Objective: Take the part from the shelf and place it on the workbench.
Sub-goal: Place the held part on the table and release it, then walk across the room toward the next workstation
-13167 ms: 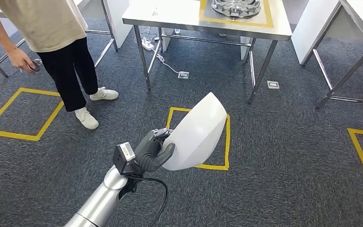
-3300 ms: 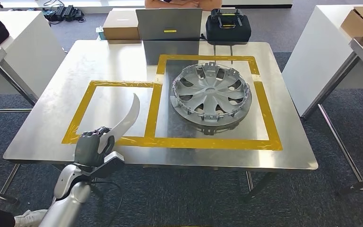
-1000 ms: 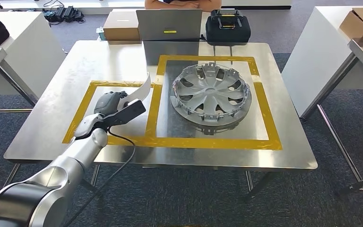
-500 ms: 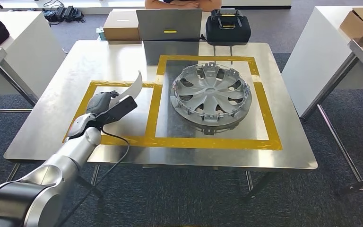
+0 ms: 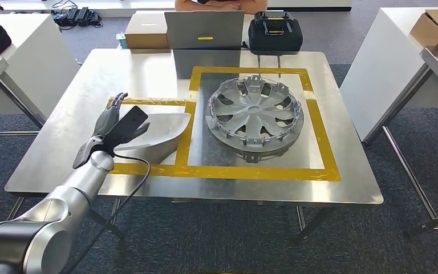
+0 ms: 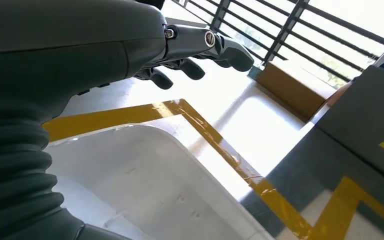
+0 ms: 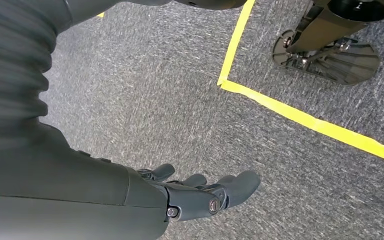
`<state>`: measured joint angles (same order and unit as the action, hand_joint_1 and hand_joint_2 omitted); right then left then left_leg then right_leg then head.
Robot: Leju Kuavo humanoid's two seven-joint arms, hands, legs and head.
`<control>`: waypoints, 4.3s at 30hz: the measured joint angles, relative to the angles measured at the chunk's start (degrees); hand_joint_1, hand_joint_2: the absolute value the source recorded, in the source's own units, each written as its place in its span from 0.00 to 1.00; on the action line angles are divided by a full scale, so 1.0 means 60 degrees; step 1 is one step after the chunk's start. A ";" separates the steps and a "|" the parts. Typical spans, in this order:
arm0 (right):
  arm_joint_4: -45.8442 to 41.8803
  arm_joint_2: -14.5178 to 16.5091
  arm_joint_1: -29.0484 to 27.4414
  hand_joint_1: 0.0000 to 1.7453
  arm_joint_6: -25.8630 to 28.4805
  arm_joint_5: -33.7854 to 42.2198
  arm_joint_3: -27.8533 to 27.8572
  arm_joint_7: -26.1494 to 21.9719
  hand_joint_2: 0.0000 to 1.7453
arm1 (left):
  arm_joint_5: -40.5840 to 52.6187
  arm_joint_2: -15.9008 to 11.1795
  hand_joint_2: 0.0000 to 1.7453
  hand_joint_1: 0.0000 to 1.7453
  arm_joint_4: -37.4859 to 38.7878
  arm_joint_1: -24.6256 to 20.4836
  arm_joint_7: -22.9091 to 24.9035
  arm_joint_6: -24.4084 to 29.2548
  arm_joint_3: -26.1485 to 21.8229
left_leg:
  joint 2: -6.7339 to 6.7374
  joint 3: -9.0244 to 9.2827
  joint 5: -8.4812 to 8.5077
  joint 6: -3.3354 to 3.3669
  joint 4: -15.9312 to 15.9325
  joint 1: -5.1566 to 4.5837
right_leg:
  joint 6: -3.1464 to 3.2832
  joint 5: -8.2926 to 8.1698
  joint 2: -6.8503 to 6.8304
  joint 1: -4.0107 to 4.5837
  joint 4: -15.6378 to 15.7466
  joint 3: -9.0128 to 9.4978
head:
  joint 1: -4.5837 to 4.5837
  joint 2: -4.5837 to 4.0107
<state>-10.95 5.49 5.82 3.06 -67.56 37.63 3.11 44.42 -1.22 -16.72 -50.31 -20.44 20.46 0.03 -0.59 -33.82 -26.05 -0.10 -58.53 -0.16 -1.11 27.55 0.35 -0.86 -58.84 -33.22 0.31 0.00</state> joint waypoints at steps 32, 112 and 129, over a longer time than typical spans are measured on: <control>-0.0004 -0.0016 -0.0368 0.00 0.0590 0.0145 0.0467 -0.1278 1.00 | -0.6097 0.0619 0.00 0.00 -1.1602 0.7598 -0.3328 0.1237 0.3254 | 0.0024 -0.0014 -0.0102 0.0198 -0.0045 -0.0041 | -0.0149 0.0005 0.0004 -0.0051 0.0105 0.0076 | 0.0006 0.0000; -0.0004 -0.0088 -0.0328 0.00 0.0826 0.0193 0.1169 -0.0788 0.00 | -0.6683 0.1297 0.00 0.00 -0.4166 0.5843 -0.2680 -0.0865 0.2798 | 0.0129 -0.0728 0.0179 -0.0005 -0.0262 -0.0001 | 0.0306 -0.0130 -0.0061 0.0184 0.0591 0.0553 | -0.0290 0.0000; -0.0004 -0.0067 -0.0361 0.00 0.0479 -0.0279 0.1148 -0.0650 0.00 | -0.5614 0.0782 0.75 0.00 0.0696 0.7010 0.5197 -0.3317 0.2732 | 0.0097 0.0407 -0.0377 0.0360 0.0053 0.0144 | -0.0367 0.0379 -0.0102 -0.0074 -0.1249 -0.1218 | -0.0180 0.0000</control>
<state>-10.97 5.09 3.66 5.93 -69.23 44.52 -0.79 10.74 3.48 -12.55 -8.25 10.74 0.56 16.42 -0.01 -31.38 -28.31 2.06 -58.21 0.70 -3.31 29.82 -0.26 -1.30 -66.33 -40.52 -0.78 0.00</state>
